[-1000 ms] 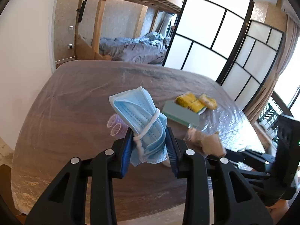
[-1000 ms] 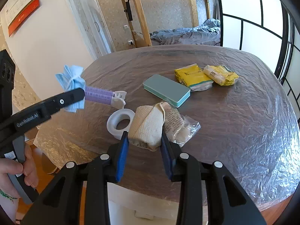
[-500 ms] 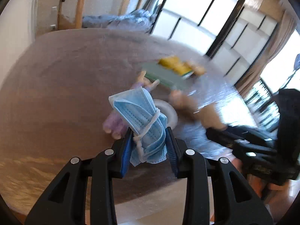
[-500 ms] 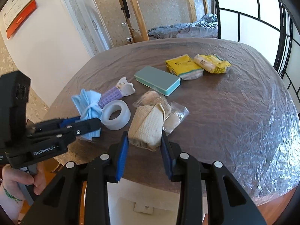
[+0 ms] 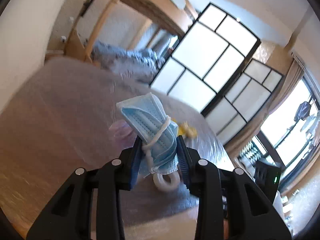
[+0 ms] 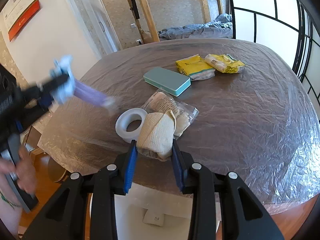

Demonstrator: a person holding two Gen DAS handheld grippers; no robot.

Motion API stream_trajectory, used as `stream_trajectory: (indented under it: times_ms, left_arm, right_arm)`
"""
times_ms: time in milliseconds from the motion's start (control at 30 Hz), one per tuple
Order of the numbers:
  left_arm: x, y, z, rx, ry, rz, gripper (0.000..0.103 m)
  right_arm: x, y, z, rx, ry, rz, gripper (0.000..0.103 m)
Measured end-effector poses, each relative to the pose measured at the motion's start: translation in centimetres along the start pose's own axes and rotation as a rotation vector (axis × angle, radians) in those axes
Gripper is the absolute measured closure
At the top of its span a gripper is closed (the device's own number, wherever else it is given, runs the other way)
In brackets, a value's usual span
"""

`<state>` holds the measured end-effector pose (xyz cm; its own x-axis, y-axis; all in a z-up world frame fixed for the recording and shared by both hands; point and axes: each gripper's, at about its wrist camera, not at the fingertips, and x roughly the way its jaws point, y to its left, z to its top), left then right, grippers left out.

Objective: Collect trash
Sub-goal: 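Carry the blue mask and the tissue with both tools over the white bin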

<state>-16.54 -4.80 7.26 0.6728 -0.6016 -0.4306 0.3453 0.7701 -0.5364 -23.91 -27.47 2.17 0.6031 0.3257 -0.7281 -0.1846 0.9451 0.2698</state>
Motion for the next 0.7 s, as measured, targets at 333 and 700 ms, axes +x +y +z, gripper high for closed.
stream_trajectory:
  times_ms: [333,700]
  left_arm:
    - [2.4,-3.2,-0.4,0.146,0.074,0.127,0.067]
    - [2.2,-2.0,-2.6,0.127,0.154,0.202,0.067]
  right_arm:
    - [-0.9,0.0,-0.3,0.005,-0.007,-0.003,0.069]
    - [-1.1,0.0,-0.5,0.0,-0.009,0.006,0.069]
